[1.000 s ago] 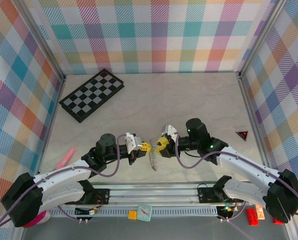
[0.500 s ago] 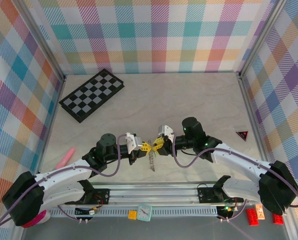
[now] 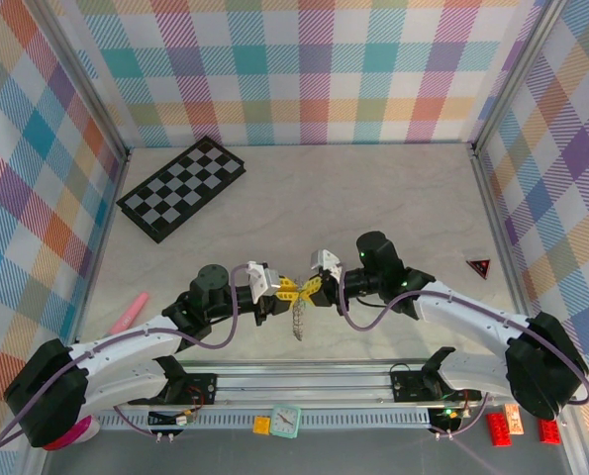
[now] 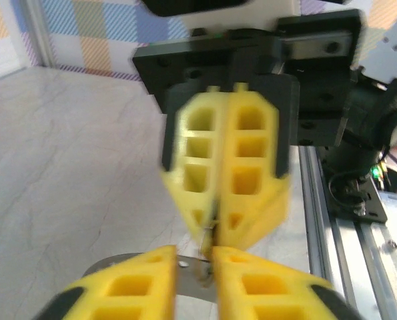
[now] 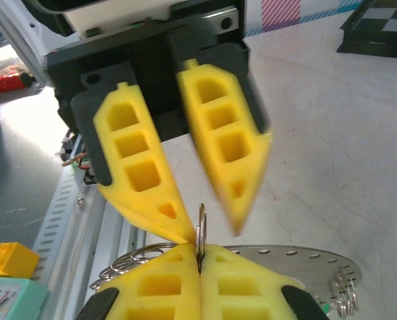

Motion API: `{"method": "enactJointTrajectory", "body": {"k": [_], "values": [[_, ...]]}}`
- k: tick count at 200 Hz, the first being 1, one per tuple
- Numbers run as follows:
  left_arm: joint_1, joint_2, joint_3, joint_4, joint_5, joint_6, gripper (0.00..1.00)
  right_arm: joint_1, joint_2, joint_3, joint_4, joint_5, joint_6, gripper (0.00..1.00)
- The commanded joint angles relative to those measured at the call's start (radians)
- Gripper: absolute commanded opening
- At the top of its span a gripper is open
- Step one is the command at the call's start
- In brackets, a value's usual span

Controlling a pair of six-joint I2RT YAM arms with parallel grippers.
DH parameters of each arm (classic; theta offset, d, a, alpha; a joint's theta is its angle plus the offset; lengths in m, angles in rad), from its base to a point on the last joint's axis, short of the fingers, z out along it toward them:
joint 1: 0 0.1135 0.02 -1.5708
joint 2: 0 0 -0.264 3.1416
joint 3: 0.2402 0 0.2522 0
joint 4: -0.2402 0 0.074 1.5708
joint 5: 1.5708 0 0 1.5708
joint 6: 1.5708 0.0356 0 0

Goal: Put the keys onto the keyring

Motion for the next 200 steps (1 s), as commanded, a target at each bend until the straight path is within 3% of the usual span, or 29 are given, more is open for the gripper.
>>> {"method": "enactJointTrajectory", "body": {"k": [1, 28, 53, 109, 200], "values": [[-0.003, -0.043, 0.029, -0.070, 0.018, 0.039, 0.29, 0.004, -0.020, 0.079, -0.106, 0.011, -0.095, 0.00], [-0.003, -0.040, 0.117, -0.317, 0.025, 0.121, 0.31, 0.004, 0.000, 0.176, -0.332, 0.050, -0.220, 0.00], [-0.004, -0.005, 0.169, -0.412, 0.036, 0.159, 0.30, 0.007, 0.022, 0.255, -0.468, 0.073, -0.291, 0.00], [-0.003, 0.003, 0.197, -0.419, 0.040, 0.178, 0.26, 0.041, 0.091, 0.383, -0.667, 0.138, -0.411, 0.00], [-0.004, 0.019, 0.195, -0.393, 0.055, 0.173, 0.16, 0.091, 0.181, 0.461, -0.726, 0.152, -0.444, 0.00]]}}
